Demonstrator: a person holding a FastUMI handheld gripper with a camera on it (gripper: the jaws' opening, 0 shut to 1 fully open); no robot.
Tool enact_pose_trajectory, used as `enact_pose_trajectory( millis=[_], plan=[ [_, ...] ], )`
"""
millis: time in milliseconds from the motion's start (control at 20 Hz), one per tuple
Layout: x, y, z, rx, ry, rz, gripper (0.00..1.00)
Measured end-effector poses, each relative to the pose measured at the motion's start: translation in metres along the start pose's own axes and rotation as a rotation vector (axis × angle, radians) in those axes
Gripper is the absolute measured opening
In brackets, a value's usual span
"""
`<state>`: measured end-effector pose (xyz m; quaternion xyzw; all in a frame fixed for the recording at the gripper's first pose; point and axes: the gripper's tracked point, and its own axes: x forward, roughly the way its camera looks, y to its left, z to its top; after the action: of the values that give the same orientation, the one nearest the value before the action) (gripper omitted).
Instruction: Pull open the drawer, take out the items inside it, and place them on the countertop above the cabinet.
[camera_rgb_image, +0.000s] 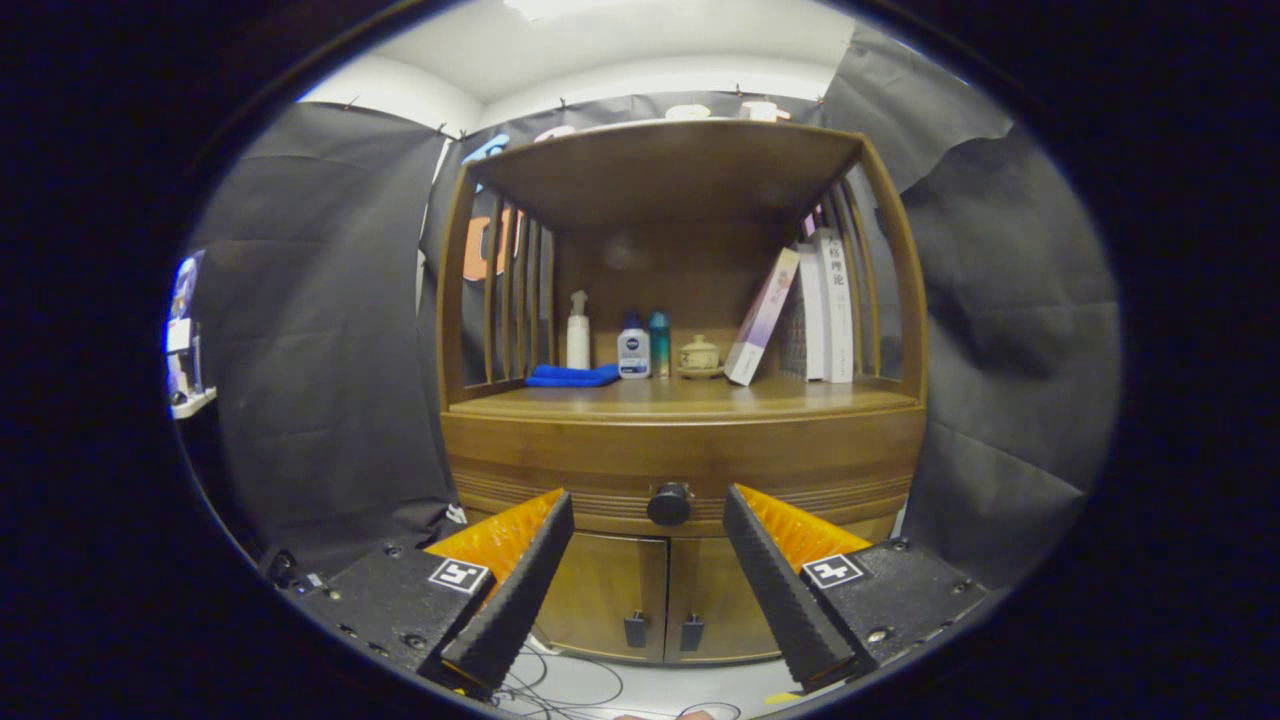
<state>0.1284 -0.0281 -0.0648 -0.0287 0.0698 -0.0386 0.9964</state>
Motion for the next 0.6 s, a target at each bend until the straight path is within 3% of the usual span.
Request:
enact_pose_trajectory(
  millis=[600],
  plan=[
    [0.098,-0.030,-0.032,0.000,0.067,-0.044,0.99]
  ],
)
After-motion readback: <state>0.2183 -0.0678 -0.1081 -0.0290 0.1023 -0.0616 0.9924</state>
